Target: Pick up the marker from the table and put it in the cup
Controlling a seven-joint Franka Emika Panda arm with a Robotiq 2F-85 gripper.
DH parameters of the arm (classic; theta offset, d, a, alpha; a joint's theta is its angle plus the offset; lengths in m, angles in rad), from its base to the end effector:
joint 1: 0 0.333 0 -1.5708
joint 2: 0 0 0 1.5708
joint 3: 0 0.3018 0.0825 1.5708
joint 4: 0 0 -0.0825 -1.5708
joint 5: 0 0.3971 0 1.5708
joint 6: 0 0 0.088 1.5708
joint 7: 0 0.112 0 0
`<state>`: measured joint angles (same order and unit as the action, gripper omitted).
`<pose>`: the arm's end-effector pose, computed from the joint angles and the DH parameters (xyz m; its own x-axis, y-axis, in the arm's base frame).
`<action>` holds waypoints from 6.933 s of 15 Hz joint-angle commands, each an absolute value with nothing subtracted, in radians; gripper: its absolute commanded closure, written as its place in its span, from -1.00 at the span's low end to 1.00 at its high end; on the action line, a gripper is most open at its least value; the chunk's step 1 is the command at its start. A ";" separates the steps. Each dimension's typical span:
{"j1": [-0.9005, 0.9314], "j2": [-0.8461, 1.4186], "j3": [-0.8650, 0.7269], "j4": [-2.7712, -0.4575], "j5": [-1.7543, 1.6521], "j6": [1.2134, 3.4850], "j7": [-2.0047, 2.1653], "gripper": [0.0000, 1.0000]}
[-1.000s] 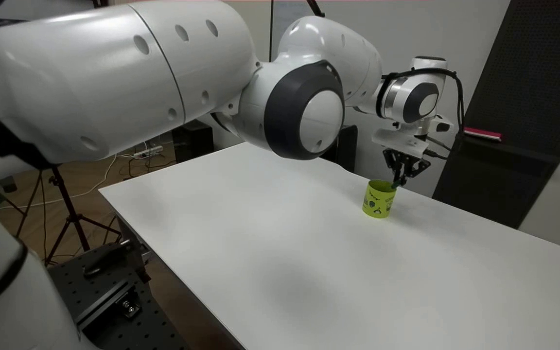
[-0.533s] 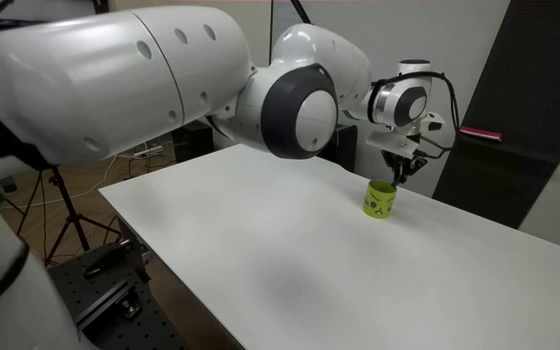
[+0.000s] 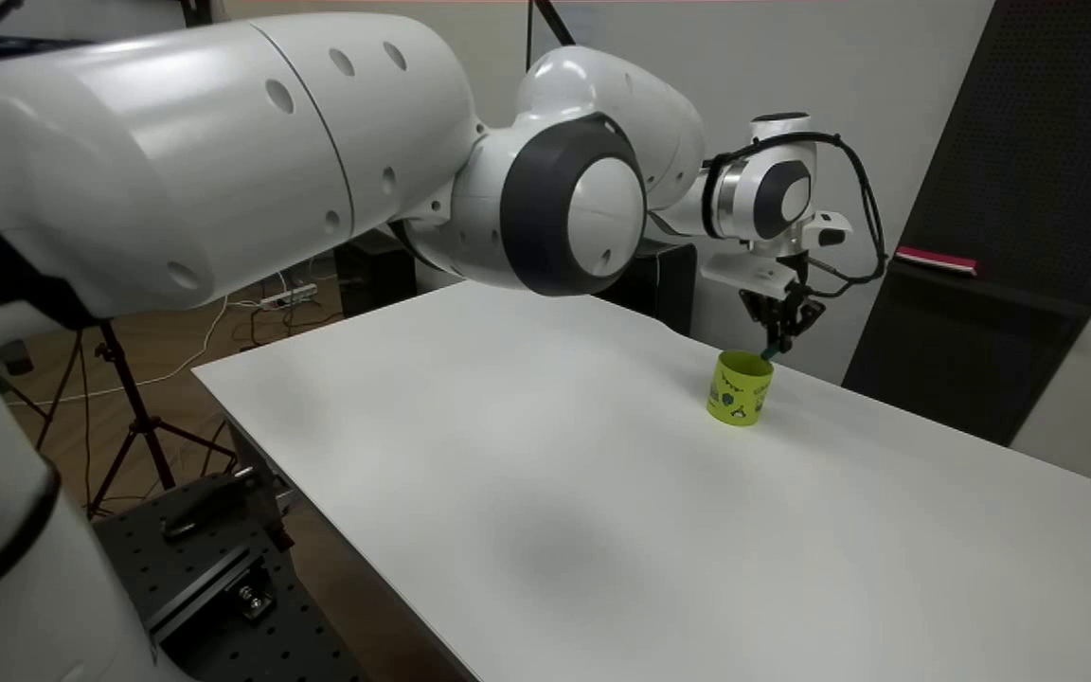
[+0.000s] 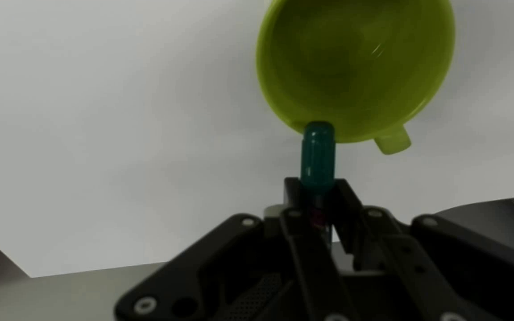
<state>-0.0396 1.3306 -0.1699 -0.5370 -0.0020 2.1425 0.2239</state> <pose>0.8278 -0.0877 0.2081 0.9207 -0.2487 0.3009 -0.2903 -0.9515 0.1018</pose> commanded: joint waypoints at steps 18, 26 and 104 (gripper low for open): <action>0.047 1.313 -0.301 -0.570 -0.012 2.151 0.441 0.94; 0.092 1.301 -0.332 -0.637 -0.019 2.195 0.492 0.94; 0.037 0.332 -0.002 -2.106 -0.093 2.588 -0.040 -1.00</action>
